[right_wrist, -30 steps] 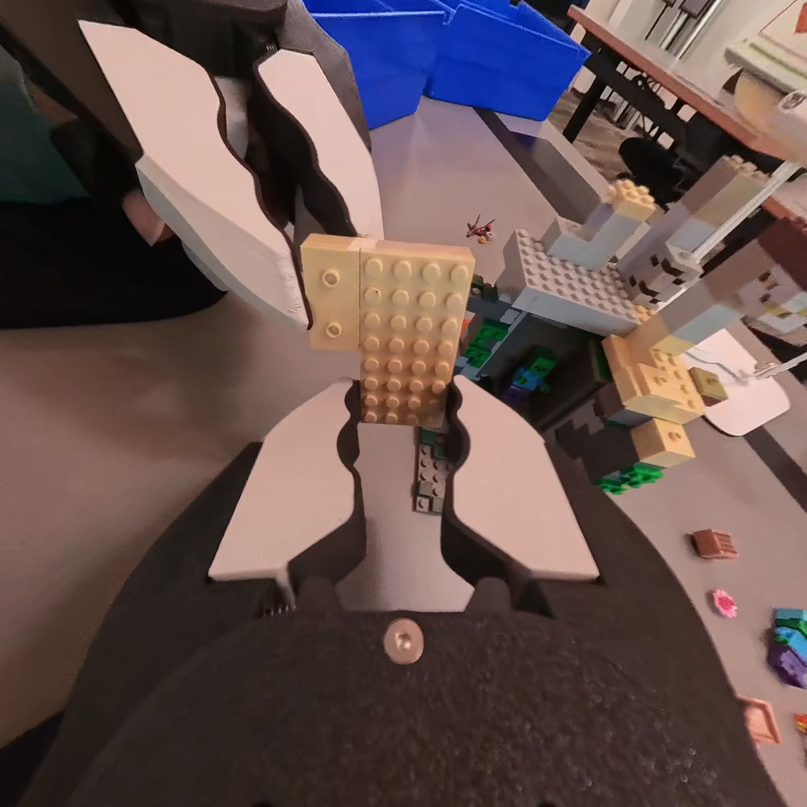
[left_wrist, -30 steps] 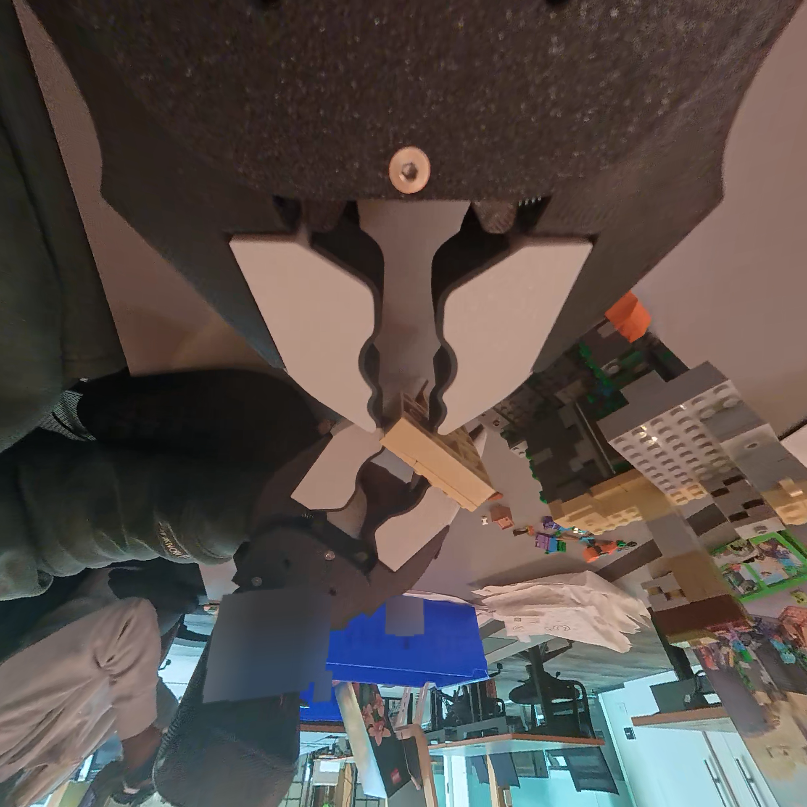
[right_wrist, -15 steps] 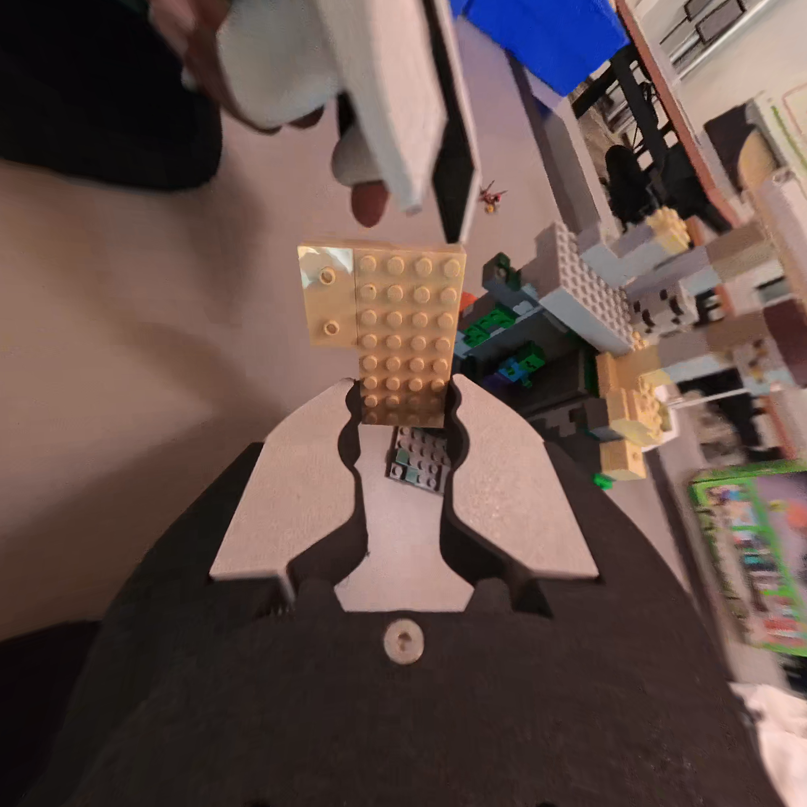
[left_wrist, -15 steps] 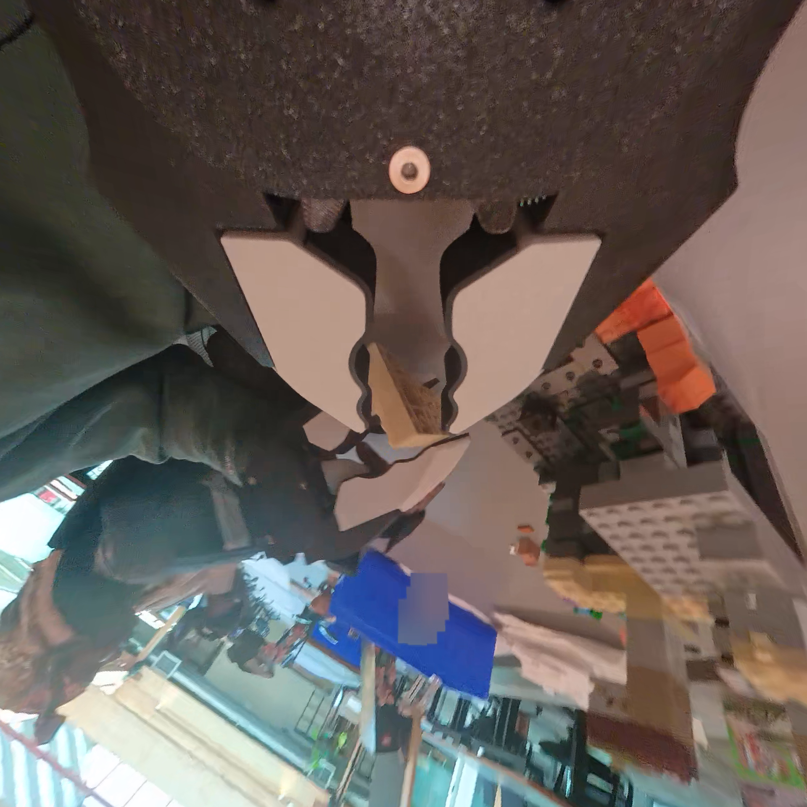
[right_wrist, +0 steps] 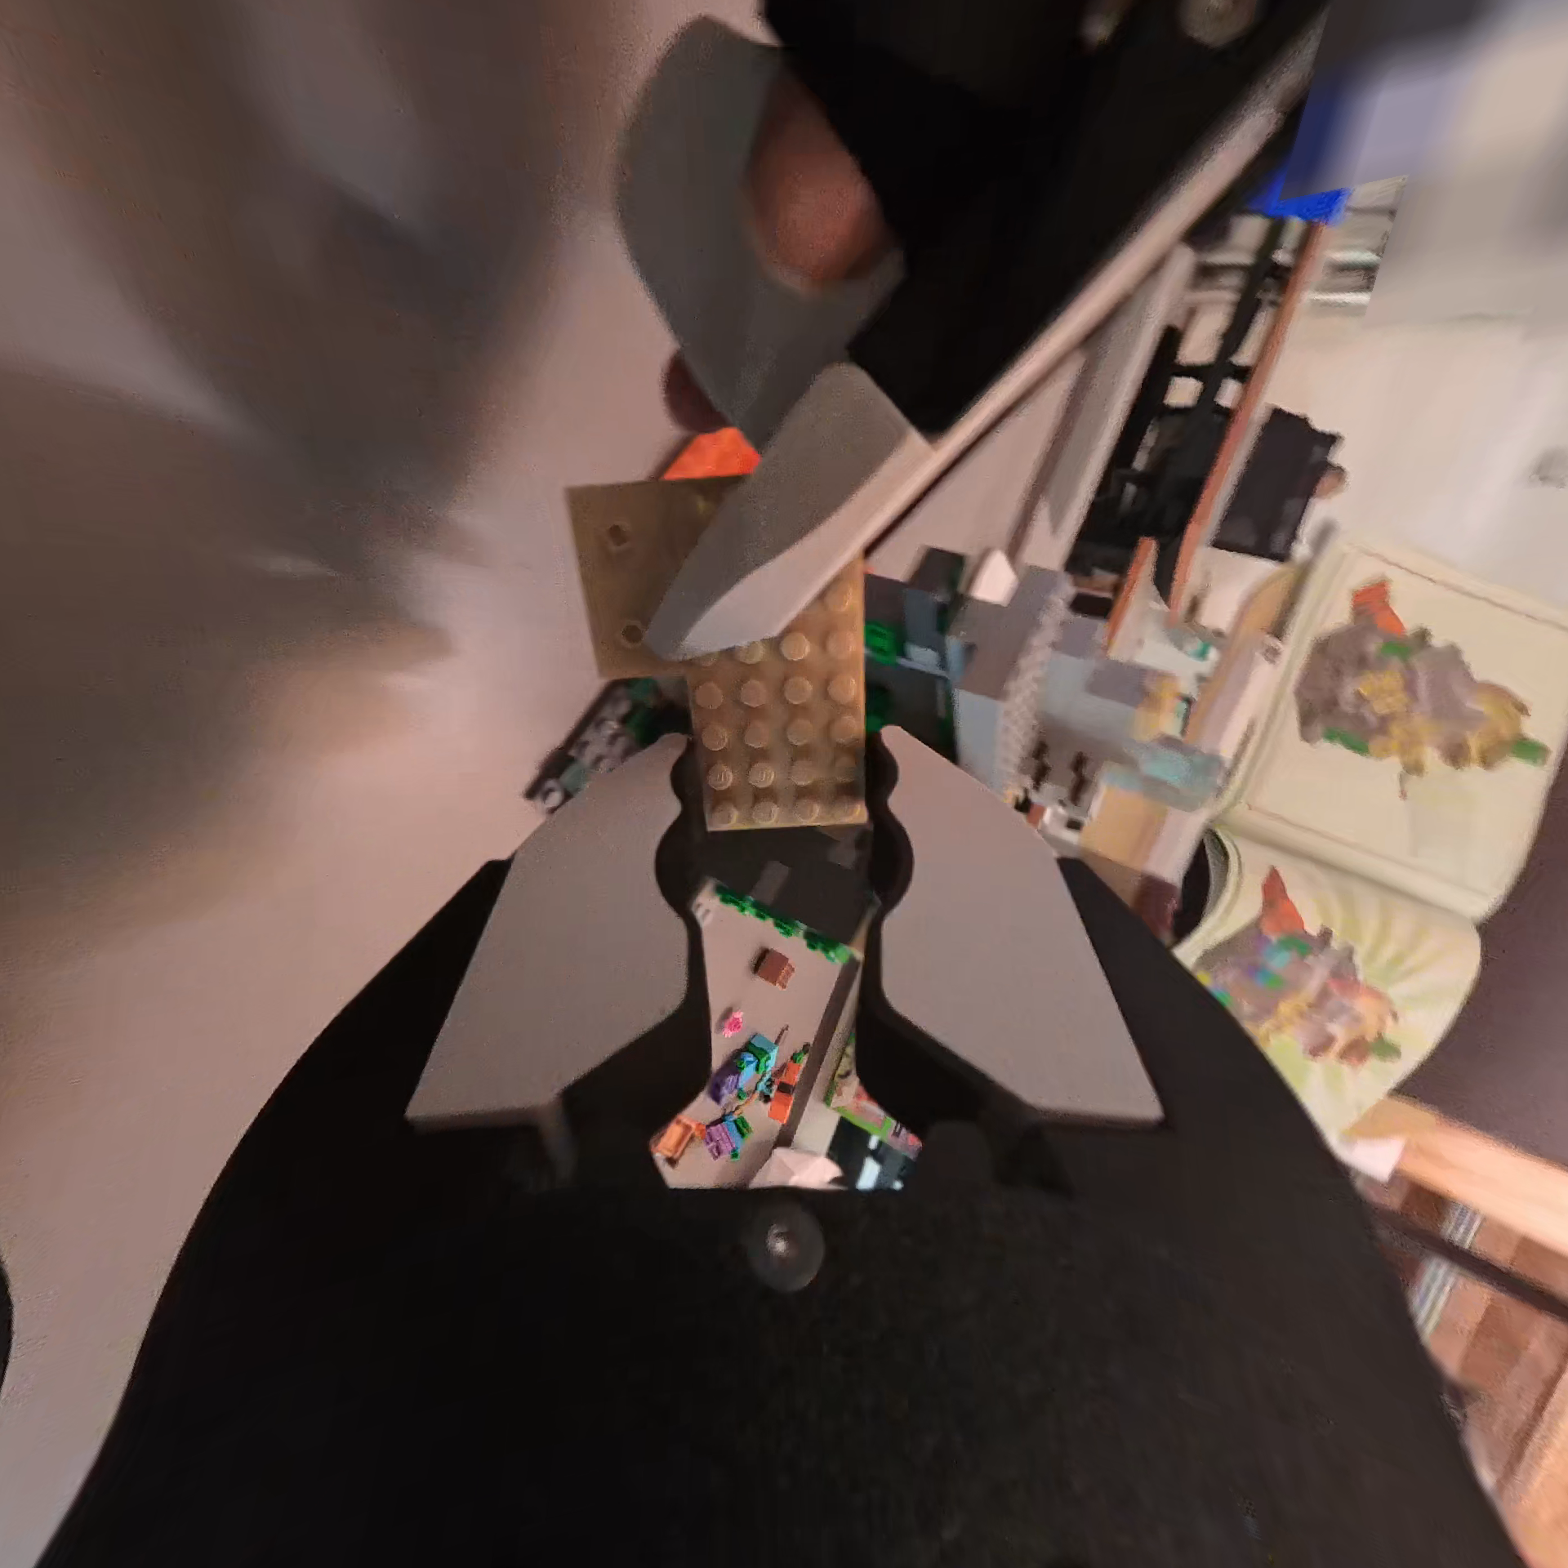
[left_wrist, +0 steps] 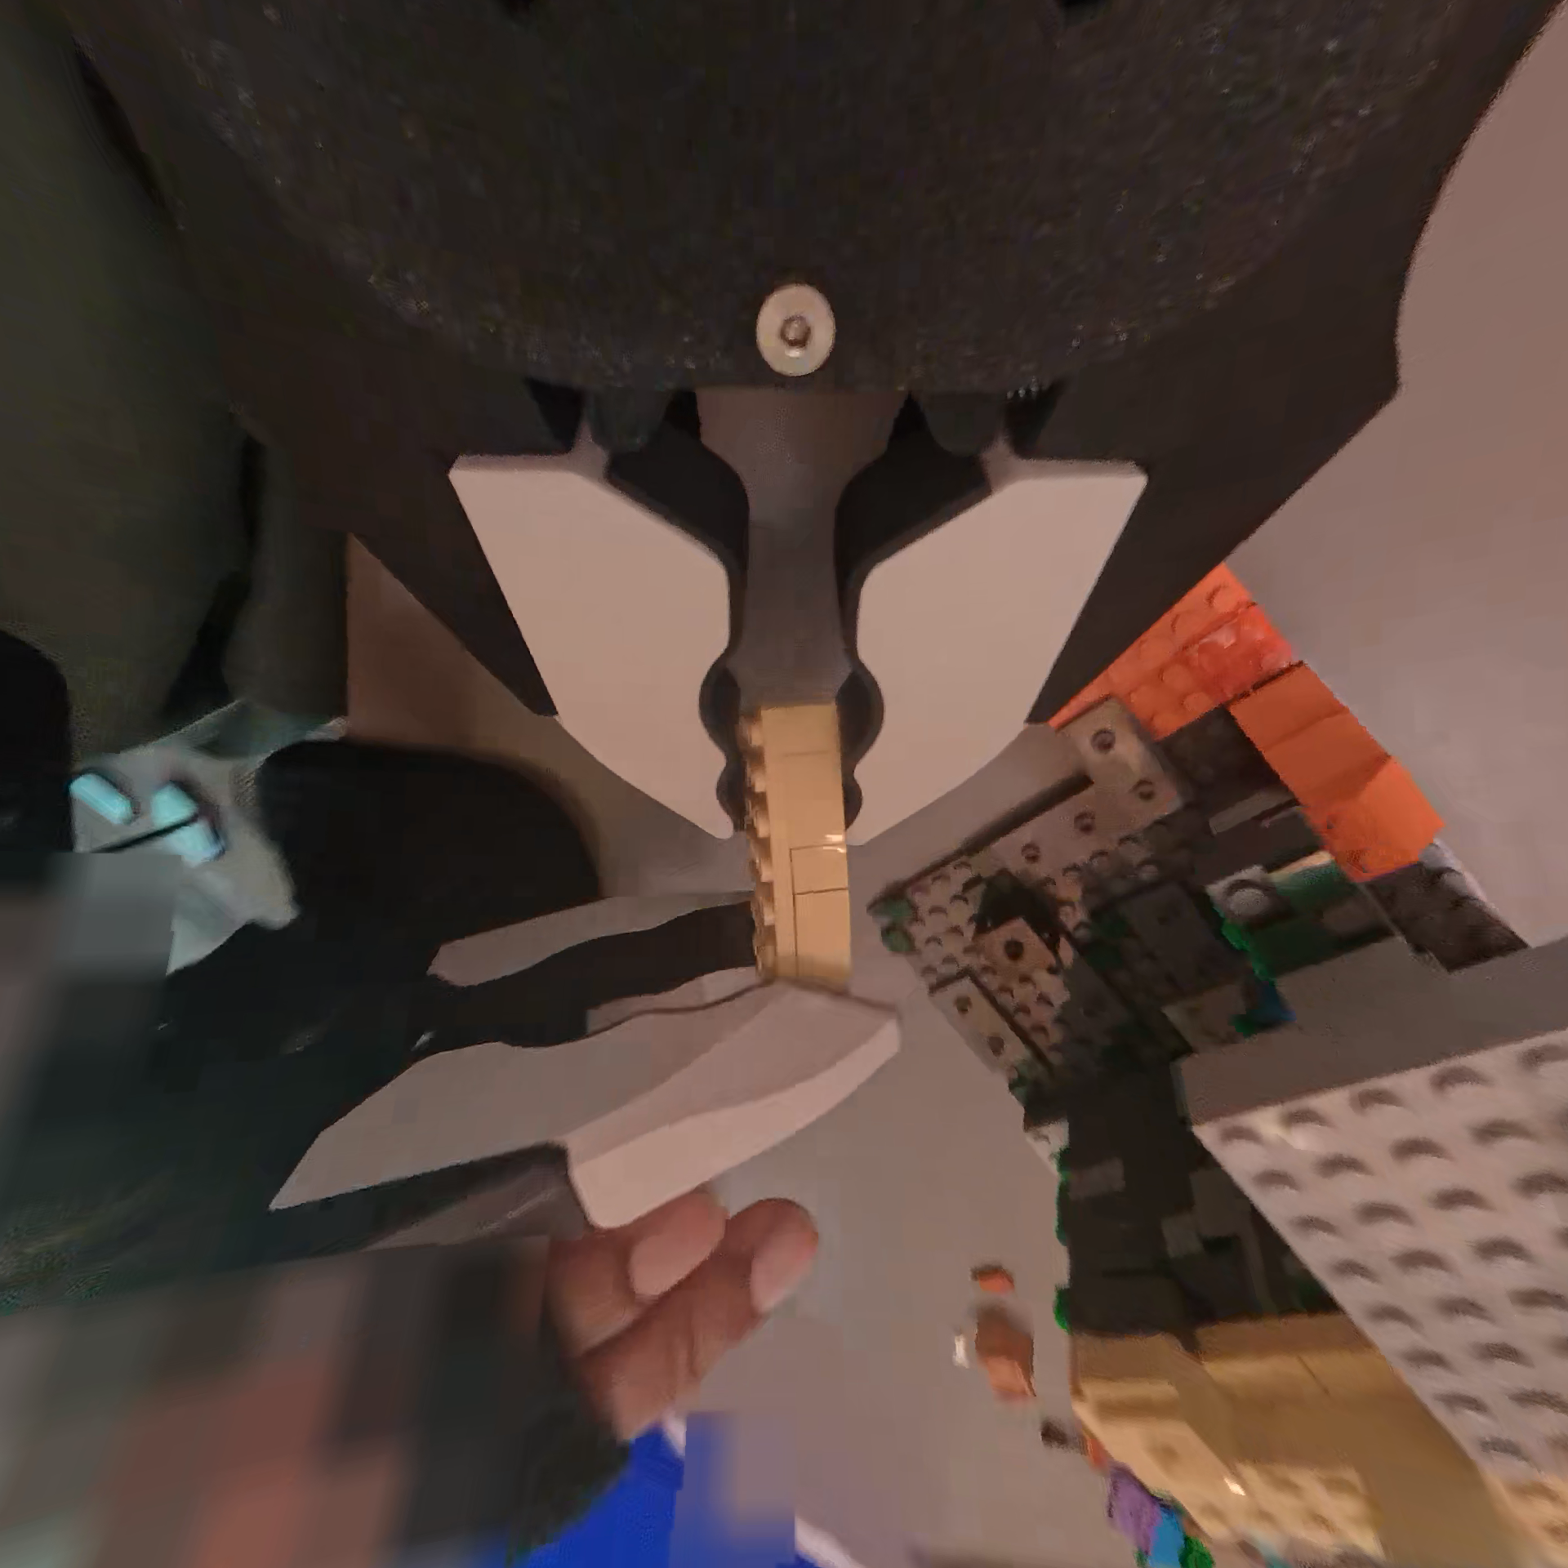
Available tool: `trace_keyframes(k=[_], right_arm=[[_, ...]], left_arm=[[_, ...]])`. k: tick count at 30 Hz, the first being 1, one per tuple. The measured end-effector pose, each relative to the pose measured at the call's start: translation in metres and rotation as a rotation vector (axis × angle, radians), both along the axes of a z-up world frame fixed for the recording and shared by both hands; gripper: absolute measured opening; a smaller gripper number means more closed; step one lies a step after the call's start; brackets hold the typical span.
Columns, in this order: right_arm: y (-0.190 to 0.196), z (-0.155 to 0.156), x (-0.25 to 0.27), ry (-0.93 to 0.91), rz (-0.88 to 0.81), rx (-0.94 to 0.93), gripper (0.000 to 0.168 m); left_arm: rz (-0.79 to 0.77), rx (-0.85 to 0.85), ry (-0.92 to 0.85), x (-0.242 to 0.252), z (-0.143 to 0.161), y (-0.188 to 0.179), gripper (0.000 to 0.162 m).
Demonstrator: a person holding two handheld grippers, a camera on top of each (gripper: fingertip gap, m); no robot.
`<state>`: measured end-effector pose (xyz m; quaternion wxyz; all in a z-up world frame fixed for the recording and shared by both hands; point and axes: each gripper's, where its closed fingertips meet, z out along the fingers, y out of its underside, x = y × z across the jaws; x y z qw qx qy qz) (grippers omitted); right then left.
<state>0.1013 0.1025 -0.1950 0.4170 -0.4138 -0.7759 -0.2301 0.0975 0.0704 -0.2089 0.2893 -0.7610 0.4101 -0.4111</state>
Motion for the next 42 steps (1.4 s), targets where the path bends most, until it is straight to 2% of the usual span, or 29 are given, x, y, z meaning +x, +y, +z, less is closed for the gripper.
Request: trace_keyframes(k=[5, 8, 12, 16, 19, 29, 33, 39, 40, 42], right_arm=[[0.006, 0.033, 0.015, 0.422, -0.252, -0.154, 0.043], [-0.010, 0.032, 0.011, 0.645, -0.358, -0.327, 0.044], [-0.022, 0.036, -0.011, 0.803, -0.417, -0.350, 0.046], [-0.019, 0.039, -0.020, 0.794, -0.448, -0.310, 0.044], [-0.020, 0.046, -0.022, 0.800, -0.415, -0.260, 0.036], [-0.025, 0.040, -0.021, 0.661, -0.328, -0.195, 0.035], [-0.031, 0.035, -0.023, 0.643, -0.272, -0.323, 0.035], [-0.037, 0.033, -0.021, 0.636, -0.188, -0.557, 0.035], [-0.039, 0.033, -0.020, 0.643, -0.174, -0.617, 0.035], [-0.042, 0.036, -0.018, 0.688, -0.152, -0.727, 0.035]], left_arm=[[0.135, -0.050, -0.262, -0.004, 0.032, 0.016, 0.016], [0.230, -0.059, -0.386, -0.012, 0.050, 0.027, 0.016], [0.254, -0.033, -0.449, -0.008, 0.063, 0.024, 0.016], [0.241, 0.006, -0.478, -0.002, 0.075, 0.013, 0.016], [0.246, 0.048, -0.495, -0.005, 0.081, 0.009, 0.016], [0.143, 0.149, -0.313, -0.013, 0.071, -0.001, 0.017], [0.058, 0.241, -0.230, -0.015, 0.064, -0.005, 0.020], [-0.002, 0.252, -0.220, -0.013, 0.062, -0.008, 0.022], [-0.005, 0.260, -0.207, -0.014, 0.059, -0.006, 0.016], [-0.025, 0.301, -0.192, -0.015, 0.057, -0.009, 0.016]])
